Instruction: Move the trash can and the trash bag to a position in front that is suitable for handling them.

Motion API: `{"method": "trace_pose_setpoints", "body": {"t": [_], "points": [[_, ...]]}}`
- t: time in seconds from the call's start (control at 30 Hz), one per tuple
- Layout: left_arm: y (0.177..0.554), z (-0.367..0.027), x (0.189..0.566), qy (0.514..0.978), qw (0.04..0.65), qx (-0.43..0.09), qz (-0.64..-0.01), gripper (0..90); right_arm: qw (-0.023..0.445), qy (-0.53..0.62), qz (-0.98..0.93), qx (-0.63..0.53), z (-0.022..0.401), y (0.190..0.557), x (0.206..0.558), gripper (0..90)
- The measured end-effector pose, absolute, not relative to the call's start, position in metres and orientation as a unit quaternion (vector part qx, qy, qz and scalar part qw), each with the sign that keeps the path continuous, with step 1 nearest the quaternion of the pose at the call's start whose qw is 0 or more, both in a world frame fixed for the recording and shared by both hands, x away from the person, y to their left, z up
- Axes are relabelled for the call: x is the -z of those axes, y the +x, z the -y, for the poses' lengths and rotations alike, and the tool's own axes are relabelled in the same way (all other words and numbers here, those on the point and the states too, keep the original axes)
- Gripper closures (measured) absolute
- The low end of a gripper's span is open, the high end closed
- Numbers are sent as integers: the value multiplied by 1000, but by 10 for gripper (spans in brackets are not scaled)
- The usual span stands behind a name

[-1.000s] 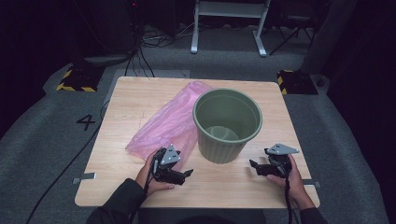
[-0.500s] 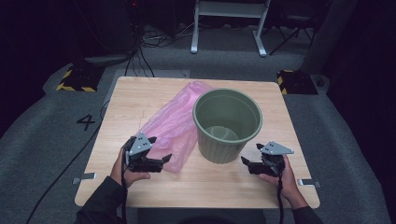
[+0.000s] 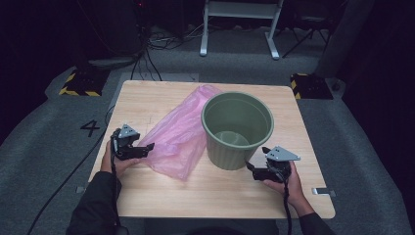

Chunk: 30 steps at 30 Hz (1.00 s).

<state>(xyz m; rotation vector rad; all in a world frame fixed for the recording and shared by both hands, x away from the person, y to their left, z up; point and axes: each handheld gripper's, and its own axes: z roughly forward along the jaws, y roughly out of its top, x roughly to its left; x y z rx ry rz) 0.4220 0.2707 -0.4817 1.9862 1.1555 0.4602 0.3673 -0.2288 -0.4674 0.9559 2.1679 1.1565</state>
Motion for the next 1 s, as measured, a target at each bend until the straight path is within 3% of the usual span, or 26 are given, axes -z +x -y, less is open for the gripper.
{"method": "trace_pose_setpoints", "body": {"t": [0.33, 0.57, 1.0], "points": [[421, -263, 490, 802, 398, -126, -427, 445, 263, 367, -787, -421, 221, 380, 468, 161], [410, -248, 497, 830, 370, -126, -399, 577, 282, 370, -783, -412, 215, 387, 467, 173], [379, -199, 498, 844, 363, -141, -369, 569, 274, 386, -777, -414, 220, 411, 467, 201]]}}
